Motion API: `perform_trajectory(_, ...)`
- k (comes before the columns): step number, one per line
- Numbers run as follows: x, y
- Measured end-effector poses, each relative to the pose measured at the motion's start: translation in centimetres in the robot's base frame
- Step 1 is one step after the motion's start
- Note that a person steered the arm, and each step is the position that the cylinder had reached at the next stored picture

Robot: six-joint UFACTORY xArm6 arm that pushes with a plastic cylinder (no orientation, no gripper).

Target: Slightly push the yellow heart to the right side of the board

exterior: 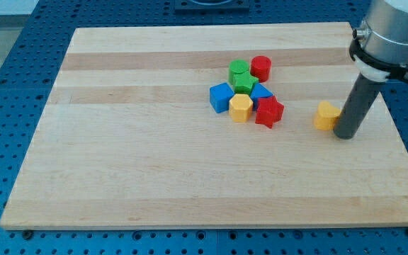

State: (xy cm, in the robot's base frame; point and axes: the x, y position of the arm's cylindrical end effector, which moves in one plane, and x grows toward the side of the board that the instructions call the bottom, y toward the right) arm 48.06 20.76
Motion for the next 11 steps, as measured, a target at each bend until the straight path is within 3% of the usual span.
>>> perform_trajectory(1,-0.9,-0.1)
perform_trajectory(5,-1.1,-9.4)
perform_trajectory(11,-4.5,-5.5)
